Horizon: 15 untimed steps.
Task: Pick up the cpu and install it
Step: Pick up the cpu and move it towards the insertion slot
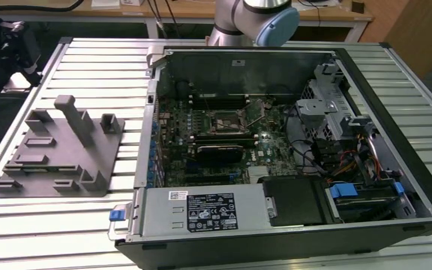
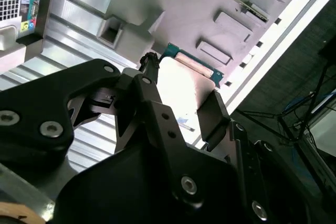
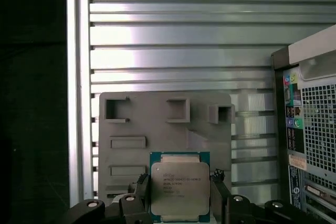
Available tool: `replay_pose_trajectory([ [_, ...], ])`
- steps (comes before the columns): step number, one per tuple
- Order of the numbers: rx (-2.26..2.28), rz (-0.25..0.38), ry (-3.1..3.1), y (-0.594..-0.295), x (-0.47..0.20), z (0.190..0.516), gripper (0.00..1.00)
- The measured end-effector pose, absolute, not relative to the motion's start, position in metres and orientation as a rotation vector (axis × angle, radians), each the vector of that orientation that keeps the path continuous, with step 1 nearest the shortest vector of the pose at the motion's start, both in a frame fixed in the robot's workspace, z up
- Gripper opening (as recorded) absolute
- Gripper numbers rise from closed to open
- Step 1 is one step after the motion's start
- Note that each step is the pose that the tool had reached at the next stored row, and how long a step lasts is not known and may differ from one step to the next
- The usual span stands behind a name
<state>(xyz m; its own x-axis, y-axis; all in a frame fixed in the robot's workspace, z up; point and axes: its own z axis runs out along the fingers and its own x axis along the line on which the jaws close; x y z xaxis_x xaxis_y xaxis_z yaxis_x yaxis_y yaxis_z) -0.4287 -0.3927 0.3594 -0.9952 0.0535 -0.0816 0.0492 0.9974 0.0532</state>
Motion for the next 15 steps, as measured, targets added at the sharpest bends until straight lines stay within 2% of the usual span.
replay_pose_trajectory([
  [15, 0.079, 0.078, 3.063, -0.393, -0.375, 0.359, 0.54],
])
